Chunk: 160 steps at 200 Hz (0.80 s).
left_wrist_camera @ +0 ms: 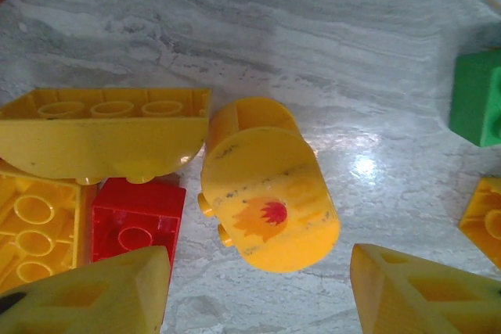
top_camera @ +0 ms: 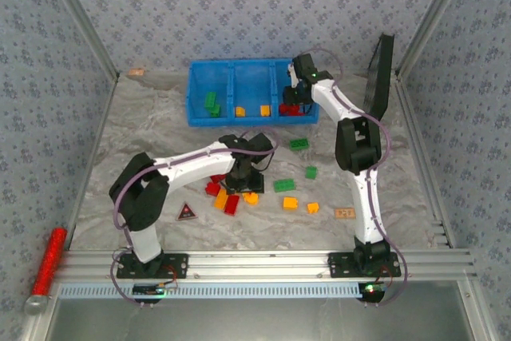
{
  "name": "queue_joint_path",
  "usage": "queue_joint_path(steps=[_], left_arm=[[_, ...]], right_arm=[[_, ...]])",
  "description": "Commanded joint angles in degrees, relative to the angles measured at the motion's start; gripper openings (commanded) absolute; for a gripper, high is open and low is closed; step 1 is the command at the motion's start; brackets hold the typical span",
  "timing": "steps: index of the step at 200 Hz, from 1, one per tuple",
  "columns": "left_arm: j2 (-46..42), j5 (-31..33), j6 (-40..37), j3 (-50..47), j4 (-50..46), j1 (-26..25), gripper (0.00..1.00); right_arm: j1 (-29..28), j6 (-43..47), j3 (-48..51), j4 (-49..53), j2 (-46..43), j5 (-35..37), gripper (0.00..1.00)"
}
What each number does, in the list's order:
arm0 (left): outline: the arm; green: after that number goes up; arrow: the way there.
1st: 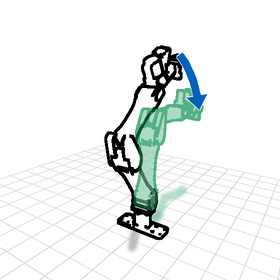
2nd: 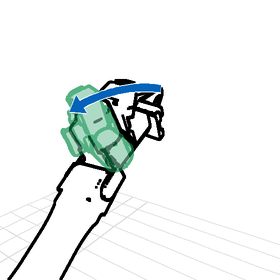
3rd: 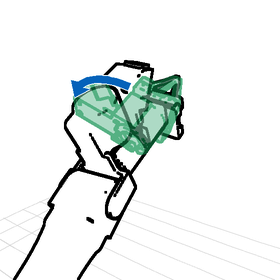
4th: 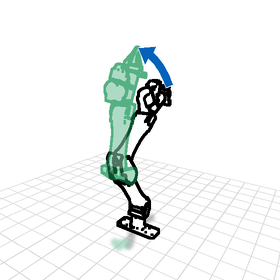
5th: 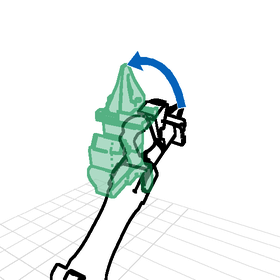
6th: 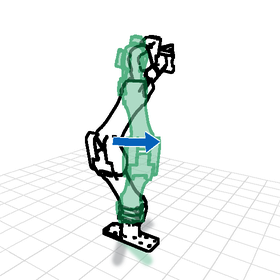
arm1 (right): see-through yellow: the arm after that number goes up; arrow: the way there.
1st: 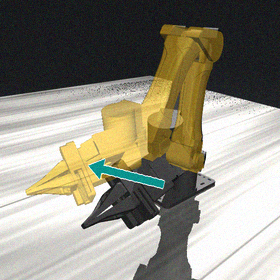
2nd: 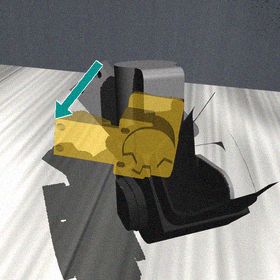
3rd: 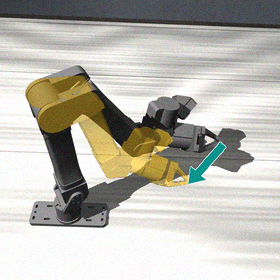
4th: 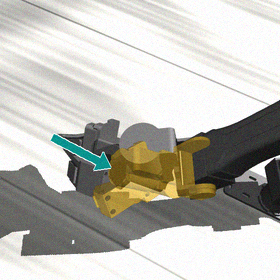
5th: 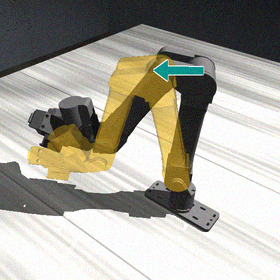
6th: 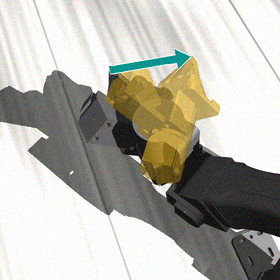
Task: Sort the legos into containers by color
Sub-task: Place the lego in the container, then pick up the lego from the center of the table.
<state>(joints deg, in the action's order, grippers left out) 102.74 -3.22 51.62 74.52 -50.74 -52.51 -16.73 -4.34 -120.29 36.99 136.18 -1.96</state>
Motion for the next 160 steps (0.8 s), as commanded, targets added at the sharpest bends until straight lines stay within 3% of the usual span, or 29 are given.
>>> queue_joint_path(steps=[1, 70, 99, 160], left_arm=[[1.3, -0.4, 0.7, 2.4, -0.9, -0.3, 0.62], [3.9, -1.2, 1.2, 2.9, 0.6, -0.3, 0.62], [5.0, -1.6, 0.8, 3.1, 0.4, 0.1, 0.61], [7.4, -3.0, 0.2, 3.0, 1.6, 0.4, 0.56]], right_arm=[[0.3, 1.7, 1.4, -0.3, -3.1, -1.1, 0.45], [0.0, 1.5, 4.8, -1.5, -8.0, -2.3, 0.57], [0.6, 2.1, 6.0, 0.1, -11.5, -6.2, 0.65], [1.0, 2.8, 12.2, 0.5, -21.1, -7.3, 0.66]])
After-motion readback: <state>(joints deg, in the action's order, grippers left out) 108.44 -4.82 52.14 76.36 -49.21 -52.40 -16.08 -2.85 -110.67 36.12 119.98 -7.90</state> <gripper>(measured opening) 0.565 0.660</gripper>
